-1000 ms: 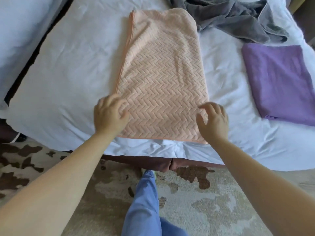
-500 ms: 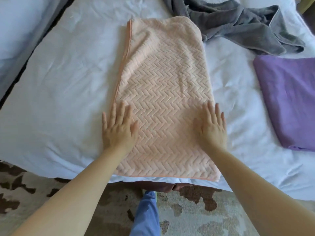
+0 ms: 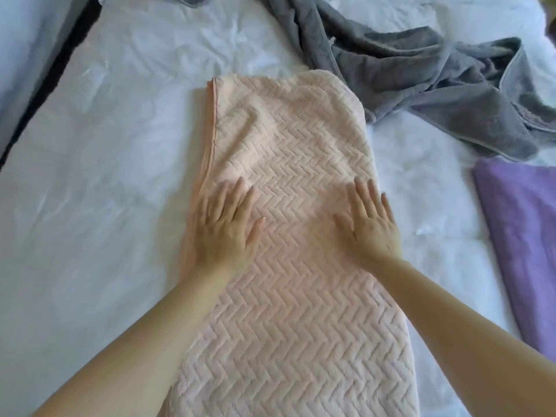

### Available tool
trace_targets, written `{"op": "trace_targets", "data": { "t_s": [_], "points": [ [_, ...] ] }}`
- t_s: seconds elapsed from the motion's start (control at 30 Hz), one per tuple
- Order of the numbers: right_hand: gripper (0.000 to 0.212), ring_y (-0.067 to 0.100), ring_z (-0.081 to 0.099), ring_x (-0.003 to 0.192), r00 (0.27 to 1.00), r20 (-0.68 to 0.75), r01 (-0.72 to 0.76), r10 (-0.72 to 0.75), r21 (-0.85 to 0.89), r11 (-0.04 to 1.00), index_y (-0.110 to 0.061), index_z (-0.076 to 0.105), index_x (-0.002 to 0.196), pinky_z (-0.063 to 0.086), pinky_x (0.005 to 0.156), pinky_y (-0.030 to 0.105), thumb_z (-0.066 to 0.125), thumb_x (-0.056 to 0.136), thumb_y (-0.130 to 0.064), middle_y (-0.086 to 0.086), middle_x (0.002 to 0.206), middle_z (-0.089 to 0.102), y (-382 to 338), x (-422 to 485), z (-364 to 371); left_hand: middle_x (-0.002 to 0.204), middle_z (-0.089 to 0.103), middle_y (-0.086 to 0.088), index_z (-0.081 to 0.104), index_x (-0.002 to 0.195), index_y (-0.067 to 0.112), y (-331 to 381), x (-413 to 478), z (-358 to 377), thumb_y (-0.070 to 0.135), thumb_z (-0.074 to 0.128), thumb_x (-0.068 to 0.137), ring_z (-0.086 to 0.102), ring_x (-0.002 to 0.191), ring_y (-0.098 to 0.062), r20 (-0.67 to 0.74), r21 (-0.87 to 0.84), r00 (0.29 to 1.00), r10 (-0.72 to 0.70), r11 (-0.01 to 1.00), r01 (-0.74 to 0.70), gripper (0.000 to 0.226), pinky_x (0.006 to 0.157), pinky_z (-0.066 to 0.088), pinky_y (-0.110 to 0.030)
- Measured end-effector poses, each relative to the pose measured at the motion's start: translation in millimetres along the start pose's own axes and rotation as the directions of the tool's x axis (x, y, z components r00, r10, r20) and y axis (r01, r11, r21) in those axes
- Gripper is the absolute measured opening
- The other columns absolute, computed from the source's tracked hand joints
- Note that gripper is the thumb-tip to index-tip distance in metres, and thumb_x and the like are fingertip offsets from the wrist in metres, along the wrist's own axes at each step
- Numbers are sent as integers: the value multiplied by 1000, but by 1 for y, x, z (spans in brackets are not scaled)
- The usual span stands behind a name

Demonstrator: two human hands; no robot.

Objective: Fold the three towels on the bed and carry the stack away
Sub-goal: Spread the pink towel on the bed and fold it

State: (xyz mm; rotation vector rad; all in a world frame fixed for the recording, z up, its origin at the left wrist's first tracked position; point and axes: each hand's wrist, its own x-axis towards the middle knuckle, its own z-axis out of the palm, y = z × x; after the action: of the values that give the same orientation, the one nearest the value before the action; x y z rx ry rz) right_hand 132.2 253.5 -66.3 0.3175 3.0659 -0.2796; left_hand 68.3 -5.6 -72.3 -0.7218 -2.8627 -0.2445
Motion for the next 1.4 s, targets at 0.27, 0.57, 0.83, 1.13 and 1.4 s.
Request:
{"op": "trace_targets", "data": {
  "t_s": [0.27, 0.57, 0.83, 1.13, 1.4],
  "points": [
    [71, 9, -14, 145, 992, 115, -42, 42, -9, 999, -32, 2, 151, -10, 118, 38, 7, 90, -68, -18, 158, -4, 13, 82, 14, 159, -7, 15, -3, 150, 41, -41, 79, 26, 62, 2, 92, -10, 147, -14, 329, 220, 930, -164, 971, 93, 62, 116, -11, -46],
    [31, 19, 50, 112, 973, -45, -140, 224, 660, 738, -16, 52, 123, 42, 95, 33, 47, 96, -29, -2, 120, 57, 29, 227, -50, 154, 20, -16, 16, 149, 12, -75, 210, 21, 34, 61, 90, 27, 139, -28, 235, -591, 745, -625, 516, 620, 78, 108, 26, -25],
    [16, -13, 52, 93, 753, 579, -36, -314, 512, 858, -51, 67, 98, 33, 82, 13, 56, 89, -43, -30, 103, 62, 10, 294, -88, 132, 48, 1, 37, 140, 28, -114, 291, 39, 46, 63, 84, 49, 111, -16, 419, -584, 661, -623, 372, 721, 65, 87, 37, -27],
    [22, 19, 61, 74, 767, 479, 282, -427, 347, 895, -33, 52, 82, 51, 65, 30, 57, 84, -12, -5, 81, 59, 16, 290, -63, 98, 61, -1, 56, 114, 19, -128, 300, 43, 20, 65, 86, 57, 68, -9, 385, -574, 680, -624, 415, 706, 29, 51, 43, -12],
    [55, 14, 60, 75, 715, 595, 365, -367, 130, 922, -51, 33, 122, 53, 69, 34, 64, 85, -24, -13, 92, 59, 36, 312, -78, 105, 62, -8, 58, 103, 20, -140, 307, 25, 26, 68, 86, 58, 91, -19, 466, -599, 684, -562, 369, 711, 21, 82, 43, -29]
  ]
}}
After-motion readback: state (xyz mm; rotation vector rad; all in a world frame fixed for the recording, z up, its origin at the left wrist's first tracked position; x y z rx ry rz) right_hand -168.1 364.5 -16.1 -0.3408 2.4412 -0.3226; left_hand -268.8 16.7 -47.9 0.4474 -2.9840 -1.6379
